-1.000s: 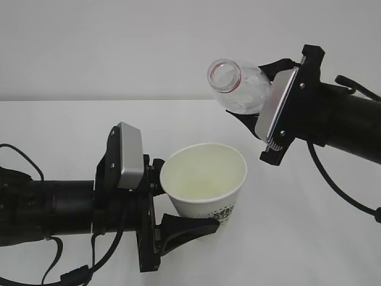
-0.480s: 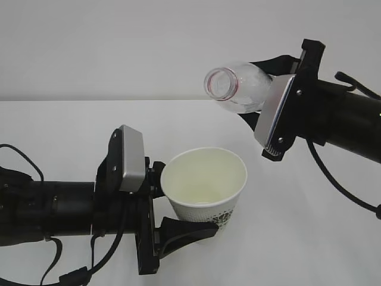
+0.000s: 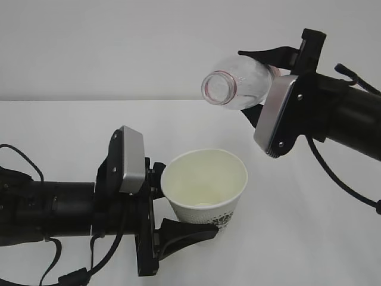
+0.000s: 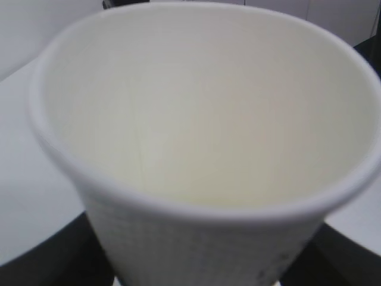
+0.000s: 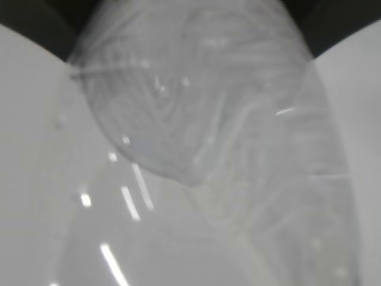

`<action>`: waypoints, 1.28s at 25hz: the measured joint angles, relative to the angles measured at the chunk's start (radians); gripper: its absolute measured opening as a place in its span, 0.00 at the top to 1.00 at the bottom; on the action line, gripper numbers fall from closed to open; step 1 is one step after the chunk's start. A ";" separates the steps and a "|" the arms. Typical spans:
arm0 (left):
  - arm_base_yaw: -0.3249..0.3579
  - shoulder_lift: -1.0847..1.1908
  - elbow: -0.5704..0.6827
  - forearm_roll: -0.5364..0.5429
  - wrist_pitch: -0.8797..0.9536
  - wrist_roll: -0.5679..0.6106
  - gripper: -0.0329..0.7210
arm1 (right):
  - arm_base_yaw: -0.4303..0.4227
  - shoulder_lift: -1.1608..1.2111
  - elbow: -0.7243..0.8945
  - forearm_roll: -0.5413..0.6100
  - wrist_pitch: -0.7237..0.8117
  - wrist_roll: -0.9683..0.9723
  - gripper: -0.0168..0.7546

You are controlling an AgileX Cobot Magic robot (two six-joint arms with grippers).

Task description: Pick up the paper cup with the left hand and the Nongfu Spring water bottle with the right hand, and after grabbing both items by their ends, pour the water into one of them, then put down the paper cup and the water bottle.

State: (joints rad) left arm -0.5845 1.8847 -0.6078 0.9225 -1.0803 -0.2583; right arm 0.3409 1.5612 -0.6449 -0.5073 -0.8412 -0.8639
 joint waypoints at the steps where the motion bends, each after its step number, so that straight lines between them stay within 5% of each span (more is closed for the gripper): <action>1: 0.000 0.000 0.000 0.000 0.000 0.000 0.26 | 0.000 0.000 0.000 0.003 -0.001 -0.012 0.36; 32: 0.000 0.000 0.000 0.077 -0.034 -0.002 0.26 | 0.000 0.000 0.000 0.105 -0.077 -0.200 0.36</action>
State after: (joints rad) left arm -0.5845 1.8847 -0.6078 0.9992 -1.1141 -0.2605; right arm 0.3409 1.5612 -0.6449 -0.4022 -0.9184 -1.0642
